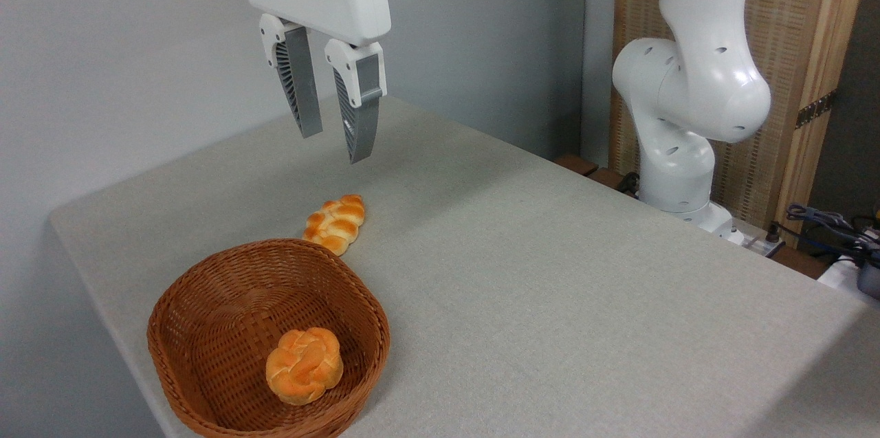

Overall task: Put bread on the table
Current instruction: 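Move the open gripper down toward the round orange bun in the basket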

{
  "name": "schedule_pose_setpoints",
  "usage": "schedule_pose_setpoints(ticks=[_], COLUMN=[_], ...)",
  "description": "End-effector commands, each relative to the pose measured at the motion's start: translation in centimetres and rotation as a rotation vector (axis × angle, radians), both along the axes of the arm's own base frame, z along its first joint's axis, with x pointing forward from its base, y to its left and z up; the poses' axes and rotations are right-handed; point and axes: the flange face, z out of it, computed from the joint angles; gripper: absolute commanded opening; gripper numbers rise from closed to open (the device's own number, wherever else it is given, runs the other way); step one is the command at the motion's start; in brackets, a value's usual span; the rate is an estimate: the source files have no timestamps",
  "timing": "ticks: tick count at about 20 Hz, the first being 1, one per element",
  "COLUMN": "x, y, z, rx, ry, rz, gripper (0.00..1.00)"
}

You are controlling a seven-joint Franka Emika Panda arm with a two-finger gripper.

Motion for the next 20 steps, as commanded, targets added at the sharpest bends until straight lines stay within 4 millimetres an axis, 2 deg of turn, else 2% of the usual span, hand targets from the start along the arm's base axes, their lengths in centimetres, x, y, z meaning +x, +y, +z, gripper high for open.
schedule_pose_setpoints(ticks=[1, 9, 12, 15, 20], x=[-0.5, -0.3, 0.7, 2.2, 5.4], y=[0.2, 0.5, 0.7, 1.0, 1.2], z=[0.7, 0.7, -0.1, -2.5, -9.2], rx=[0.008, 0.007, -0.003, -0.020, -0.033], ry=[0.009, 0.006, -0.049, -0.127, -0.277], rz=[0.006, 0.011, 0.023, 0.038, 0.061], gripper=[1.00, 1.00, 1.00, 1.00, 1.00])
